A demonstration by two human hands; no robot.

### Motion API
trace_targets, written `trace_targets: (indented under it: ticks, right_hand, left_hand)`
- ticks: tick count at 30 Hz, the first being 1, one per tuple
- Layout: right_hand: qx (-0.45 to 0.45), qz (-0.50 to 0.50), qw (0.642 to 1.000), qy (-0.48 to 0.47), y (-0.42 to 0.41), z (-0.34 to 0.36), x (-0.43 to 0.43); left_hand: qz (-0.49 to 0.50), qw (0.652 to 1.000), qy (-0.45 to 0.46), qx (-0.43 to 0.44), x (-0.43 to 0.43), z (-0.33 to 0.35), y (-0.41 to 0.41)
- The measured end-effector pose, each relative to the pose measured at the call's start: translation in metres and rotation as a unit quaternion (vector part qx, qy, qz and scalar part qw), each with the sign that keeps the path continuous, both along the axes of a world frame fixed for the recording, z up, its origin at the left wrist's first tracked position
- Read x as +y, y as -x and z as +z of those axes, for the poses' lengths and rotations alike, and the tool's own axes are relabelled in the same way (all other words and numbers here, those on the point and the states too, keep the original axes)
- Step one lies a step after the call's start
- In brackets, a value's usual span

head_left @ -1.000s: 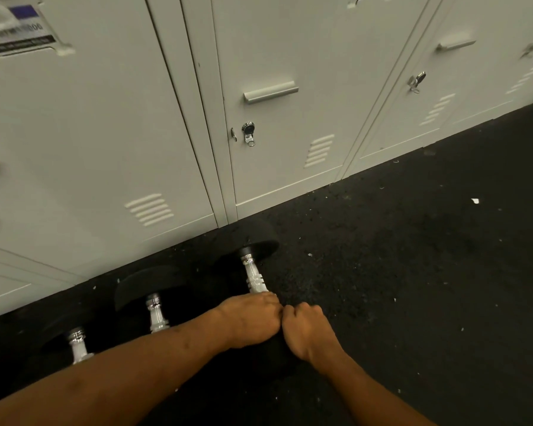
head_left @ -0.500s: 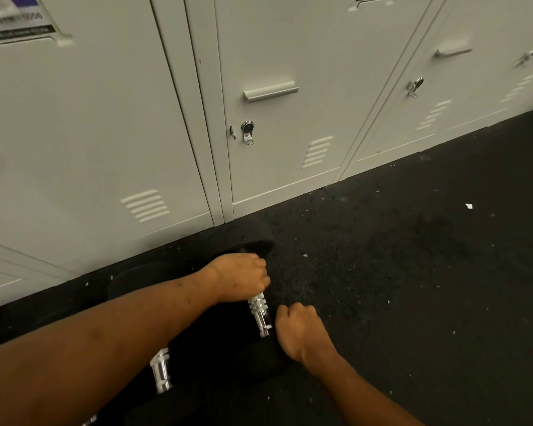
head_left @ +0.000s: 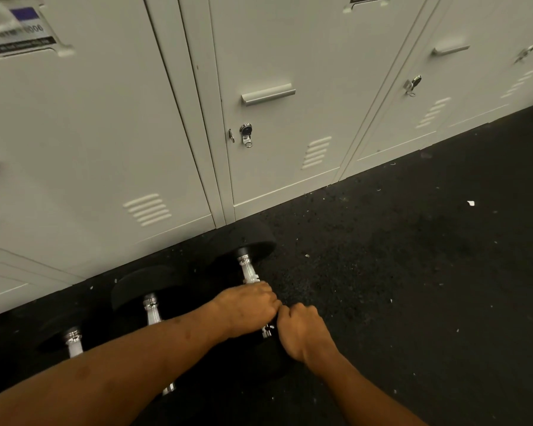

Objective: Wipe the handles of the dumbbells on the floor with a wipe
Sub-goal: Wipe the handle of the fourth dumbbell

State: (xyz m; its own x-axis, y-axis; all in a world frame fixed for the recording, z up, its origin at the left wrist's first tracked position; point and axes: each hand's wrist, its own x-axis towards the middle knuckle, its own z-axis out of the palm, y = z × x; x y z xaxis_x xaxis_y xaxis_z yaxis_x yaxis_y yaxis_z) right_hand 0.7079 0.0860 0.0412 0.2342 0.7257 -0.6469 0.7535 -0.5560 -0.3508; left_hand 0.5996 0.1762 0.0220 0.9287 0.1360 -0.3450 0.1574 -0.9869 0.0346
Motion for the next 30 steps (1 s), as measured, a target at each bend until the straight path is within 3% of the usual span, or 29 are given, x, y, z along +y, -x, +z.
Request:
trace_targets:
  ticks: [9,17,23,30]
  right_hand:
    - [0.001,-0.010,1.000,0.000,0.000,-0.001,-0.003]
    - [0.013,-0.013,1.000,0.005,0.001,0.007,0.000]
    - [0.014,-0.020,1.000,-0.011,0.002,0.009,-0.001]
    - [-0.005,0.026,1.000,-0.011,0.001,0.004,-0.001]
  left_hand:
    - [-0.029,0.996,0.082,-0.027,-0.004,-0.008,0.012]
    - [-0.062,0.997,0.051,-0.004,0.037,0.004,0.008]
    - [-0.044,0.997,-0.045,0.048,0.067,0.001,0.000]
    - [0.007,1.000,-0.003,0.011,0.034,-0.005,0.005]
